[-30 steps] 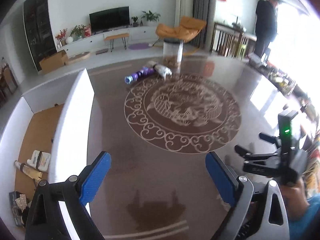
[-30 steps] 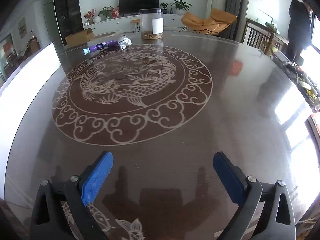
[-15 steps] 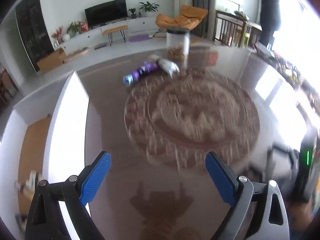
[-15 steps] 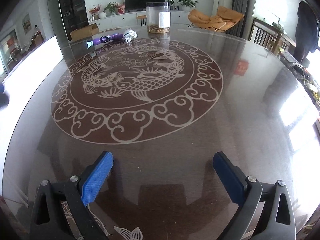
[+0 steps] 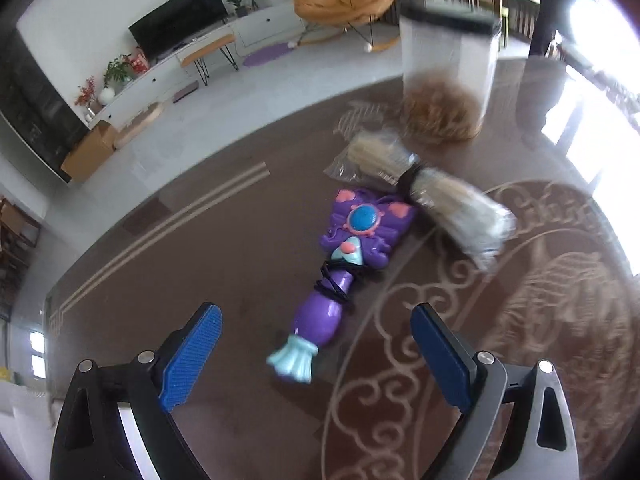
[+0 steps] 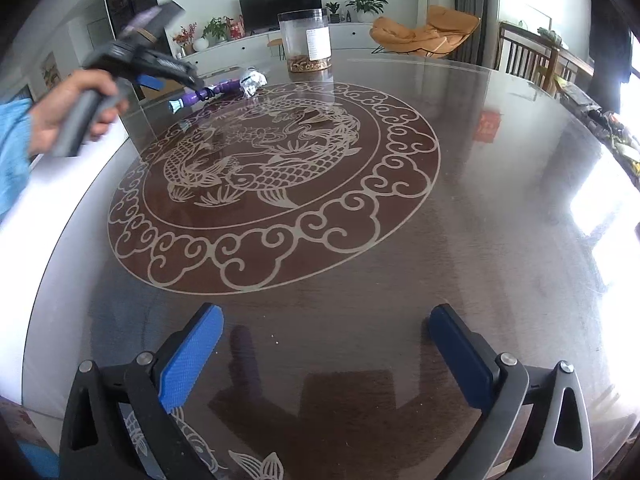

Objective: Organize objects
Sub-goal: 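Grasp the purple toy wand with the left tool while the right tool grasps the cotton swab bundle, then lift the purple wand and swab bundle above the table with both tools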

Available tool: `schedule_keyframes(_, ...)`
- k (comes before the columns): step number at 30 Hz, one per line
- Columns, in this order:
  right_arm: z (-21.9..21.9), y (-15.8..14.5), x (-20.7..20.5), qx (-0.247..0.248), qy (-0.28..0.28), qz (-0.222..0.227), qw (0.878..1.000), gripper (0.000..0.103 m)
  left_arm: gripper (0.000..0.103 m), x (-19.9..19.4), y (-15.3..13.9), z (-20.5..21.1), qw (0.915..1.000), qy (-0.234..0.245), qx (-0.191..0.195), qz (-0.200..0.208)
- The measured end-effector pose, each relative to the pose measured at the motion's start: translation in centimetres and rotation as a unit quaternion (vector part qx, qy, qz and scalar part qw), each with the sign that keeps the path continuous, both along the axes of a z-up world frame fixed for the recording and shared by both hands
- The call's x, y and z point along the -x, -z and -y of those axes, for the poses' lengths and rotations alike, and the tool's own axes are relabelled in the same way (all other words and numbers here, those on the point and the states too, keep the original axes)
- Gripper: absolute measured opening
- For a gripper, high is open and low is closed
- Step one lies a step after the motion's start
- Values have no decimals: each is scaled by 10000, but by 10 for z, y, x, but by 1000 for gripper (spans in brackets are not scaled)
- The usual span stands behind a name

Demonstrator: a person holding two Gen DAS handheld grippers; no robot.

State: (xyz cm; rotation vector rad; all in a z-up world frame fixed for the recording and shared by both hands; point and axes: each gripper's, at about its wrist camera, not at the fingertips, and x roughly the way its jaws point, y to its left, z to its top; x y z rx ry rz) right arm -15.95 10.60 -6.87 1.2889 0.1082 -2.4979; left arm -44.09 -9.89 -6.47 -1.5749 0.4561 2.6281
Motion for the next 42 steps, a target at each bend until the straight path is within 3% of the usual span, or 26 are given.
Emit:
schedule_keyframes(1, 0, 0, 0, -8, -3, 1, 10000, 103, 95, 4, 5, 3, 10000, -31, -72, 59)
schedule_keyframes(2, 1, 0, 0, -15, -8, 2, 10000, 103, 75, 5, 8, 4, 9998, -45, -174, 69)
schedule_keyframes(3, 1, 0, 0, -15, -9, 4, 10000, 103, 43, 4, 9, 7, 9993, -32, -380, 47)
schedule_keyframes(4, 1, 0, 1, 0, -8, 5, 10000, 103, 30, 4, 9, 11, 9977, -50, -674, 30)
schedule_keyframes(5, 0, -1, 1, 50, -5, 7, 10000, 103, 24, 4, 11, 11, 9968, -95, -791, 58)
schedule_keyframes(8, 0, -5, 12, 338, -198, 1, 9992, 103, 22, -12, 13, 6, 9980, -120, -614, -54)
schedule_keyframes(10, 10, -15, 39, 301, -388, -88, 9988, 103, 22, -37, 15, 6, 9966, -363, -731, -85)
schedule_keyframes(16, 87, -59, 194, 515, -883, -165, 9946, 103, 22, -153, 22, 16, 9815, -1267, -1406, -306)
schedule_keyframes(18, 131, -59, 247, 348, -1116, 135, 9931, 103, 22, -197, 25, 17, 9799, -1312, -1447, -398)
schedule_keyframes(21, 197, -39, 301, -444, -1356, 648, 9876, 98, 22, -246, 26, 19, 9792, -1266, -1545, -357)
schedule_keyframes(24, 231, -25, 321, -776, -1350, 580, 9861, 84, 22, -286, 27, 20, 9780, -1150, -1720, -253)
schedule_keyframes(25, 235, -20, 323, -768, -1337, 637, 9860, 49, 22, -295, 28, 19, 9777, -1095, -1778, -225)
schedule_keyframes(26, 235, -14, 324, -783, -1289, 739, 9858, 35, 22, -301, 28, 18, 9767, -1060, -1854, -207)
schedule_keyframes(29, 215, -10, 298, -543, -1181, 811, 9882, 35, 22, -312, 28, 21, 9738, -970, -2050, -158)
schedule_keyframes(31, 188, -10, 249, -336, -1389, 841, 9862, 35, 22, -320, 29, 20, 9737, -885, -2096, -144)
schedule_keyframes(34, 134, -8, 146, -420, -1528, 641, 9853, 35, 25, -325, 25, 15, 9751, -767, -2077, -138)
schedule_keyframes(35, 117, -8, 115, -408, -1509, 645, 9856, 35, 35, -327, 25, 12, 9766, -699, -2031, -127)
schedule_keyframes(36, 98, -8, 83, -351, -1448, 696, 9864, 35, 51, -329, 24, 9, 9781, -655, -1974, -114)
schedule_keyframes(38, 68, -10, 35, -221, -1339, 830, 9873, 37, 64, -329, 24, 2, 9822, -607, -1771, -126)
schedule_keyframes(39, 54, -12, 17, -99, -1252, 898, 9880, 39, 64, -330, 22, -1, 9839, -582, -1679, -181)
schedule_keyframes(41, 33, -19, -3, 82, -1063, 957, 9897, 56, 65, -325, 15, -3, 9864, -591, -1506, -285)
schedule_keyframes(42, 30, -24, -7, 116, -1024, 921, 9904, 74, 71, -318, 15, -5, 9878, -644, -1391, -281)
